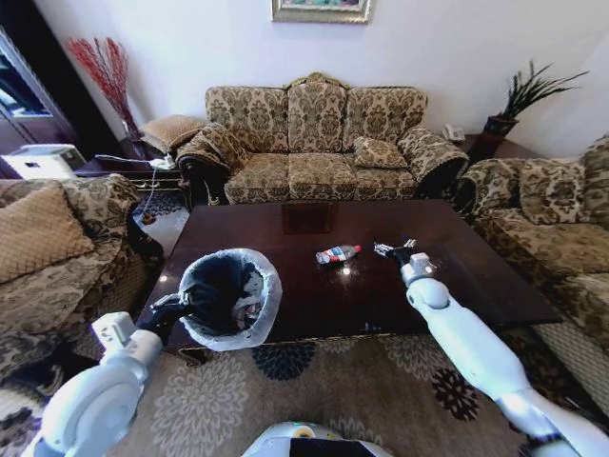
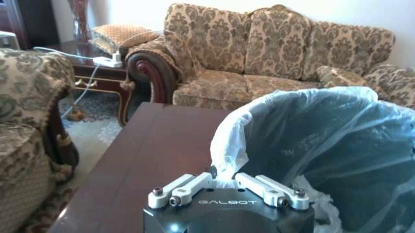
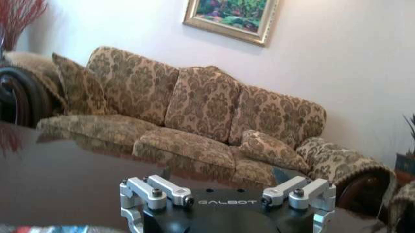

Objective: Move to the front of the table and place the trash on the table into the trash bin.

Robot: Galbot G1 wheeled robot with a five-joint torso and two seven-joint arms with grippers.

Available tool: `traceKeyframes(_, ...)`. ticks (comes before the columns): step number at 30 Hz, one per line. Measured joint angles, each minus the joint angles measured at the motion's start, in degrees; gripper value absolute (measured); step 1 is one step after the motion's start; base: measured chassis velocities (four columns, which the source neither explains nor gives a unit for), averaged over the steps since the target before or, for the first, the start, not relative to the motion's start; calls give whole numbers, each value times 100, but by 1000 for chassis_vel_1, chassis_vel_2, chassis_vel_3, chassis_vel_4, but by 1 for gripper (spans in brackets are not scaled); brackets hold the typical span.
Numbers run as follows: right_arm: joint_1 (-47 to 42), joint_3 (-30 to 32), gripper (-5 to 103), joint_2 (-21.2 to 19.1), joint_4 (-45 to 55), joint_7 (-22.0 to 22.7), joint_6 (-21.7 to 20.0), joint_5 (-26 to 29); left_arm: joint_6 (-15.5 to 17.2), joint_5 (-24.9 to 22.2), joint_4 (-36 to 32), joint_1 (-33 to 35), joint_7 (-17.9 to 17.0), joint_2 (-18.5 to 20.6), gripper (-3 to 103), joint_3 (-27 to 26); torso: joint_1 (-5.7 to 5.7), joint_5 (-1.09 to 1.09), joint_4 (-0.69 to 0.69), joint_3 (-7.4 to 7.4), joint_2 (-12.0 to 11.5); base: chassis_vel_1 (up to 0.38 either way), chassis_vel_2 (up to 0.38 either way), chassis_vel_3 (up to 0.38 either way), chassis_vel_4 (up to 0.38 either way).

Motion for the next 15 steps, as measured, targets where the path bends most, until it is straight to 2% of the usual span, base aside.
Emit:
traceKeyframes(5,444,-307,100,251,-590,2,154,-95,-37,7,7,4,-1,2,0,-24,3,-5,1,1,0,0,0,0,0)
traceKeyframes(8,418,-344,101,300,-484,2,222,-9,-40,7,9,-41,0,-20,0,3,4,-4,1,1,0,0,0,0,0)
traceKeyframes(10,214,-324,95,362,-51,2,286,125,-40,-1,38,-73,1,-38,0,24,2,-4,-2,0,0,0,0,0,0)
traceKeyframes(11,132,-291,90,410,114,2,197,188,-46,1,68,-73,0,-28,0,25,1,-4,-3,0,0,0,0,0,0)
traceKeyframes(13,94,-277,90,443,197,2,104,266,-51,1,82,-75,0,-20,0,26,0,-4,-3,0,0,0,0,0,0)
traceKeyframes(14,47,-256,82,484,424,2,-389,434,-51,0,97,-99,-1,-5,0,35,1,-3,-2,0,0,0,0,0,0)
traceKeyframes(15,47,-256,82,484,424,2,-389,434,-51,0,97,-99,-1,-5,0,35,1,-3,-2,0,0,0,0,0,0)
